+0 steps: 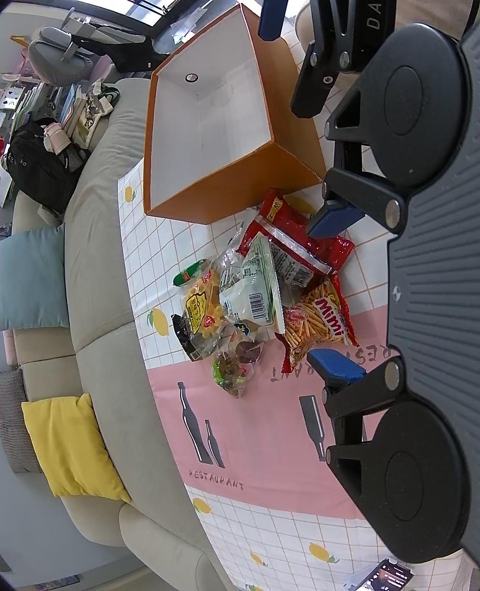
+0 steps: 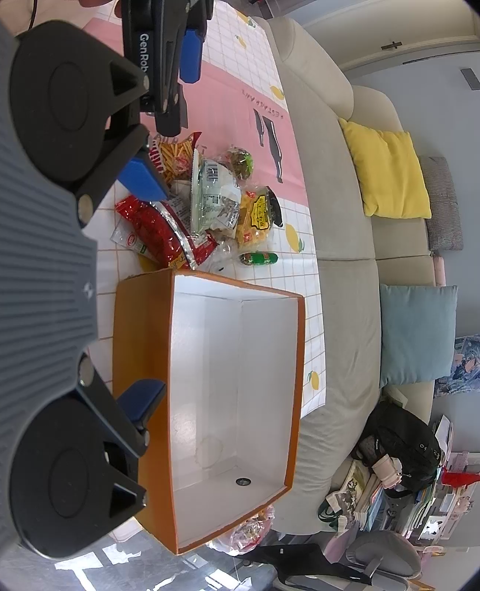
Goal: Organize snacks
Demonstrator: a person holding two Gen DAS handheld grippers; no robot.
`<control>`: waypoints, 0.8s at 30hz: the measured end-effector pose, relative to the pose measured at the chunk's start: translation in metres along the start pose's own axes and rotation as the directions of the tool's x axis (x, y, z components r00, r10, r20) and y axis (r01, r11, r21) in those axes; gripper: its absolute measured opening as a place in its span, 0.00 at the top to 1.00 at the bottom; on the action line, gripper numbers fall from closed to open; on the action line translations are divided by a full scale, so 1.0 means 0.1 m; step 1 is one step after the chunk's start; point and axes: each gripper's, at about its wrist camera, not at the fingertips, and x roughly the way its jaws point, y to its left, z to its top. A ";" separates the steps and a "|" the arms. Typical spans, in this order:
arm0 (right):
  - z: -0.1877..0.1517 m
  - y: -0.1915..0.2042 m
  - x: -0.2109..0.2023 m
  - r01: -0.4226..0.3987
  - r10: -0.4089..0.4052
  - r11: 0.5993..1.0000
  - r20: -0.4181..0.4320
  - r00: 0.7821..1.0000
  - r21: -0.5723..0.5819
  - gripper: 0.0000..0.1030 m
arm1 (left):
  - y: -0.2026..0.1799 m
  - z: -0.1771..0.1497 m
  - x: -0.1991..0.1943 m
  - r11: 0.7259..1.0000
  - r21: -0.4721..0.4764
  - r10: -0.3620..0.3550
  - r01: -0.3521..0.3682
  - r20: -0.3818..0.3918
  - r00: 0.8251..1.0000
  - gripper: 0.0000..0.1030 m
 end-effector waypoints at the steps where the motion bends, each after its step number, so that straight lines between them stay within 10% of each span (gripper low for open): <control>1: 0.00 0.00 0.00 0.000 0.000 1.000 -0.001 1.000 -0.001 0.03 | 0.00 0.00 0.00 1.000 0.000 0.000 0.000 0.000 1.000 0.21; 24: -0.02 0.04 0.06 -0.011 0.011 1.000 -0.013 1.000 -0.005 0.03 | 0.03 0.00 -0.01 1.000 -0.009 -0.019 0.019 -0.012 1.000 0.21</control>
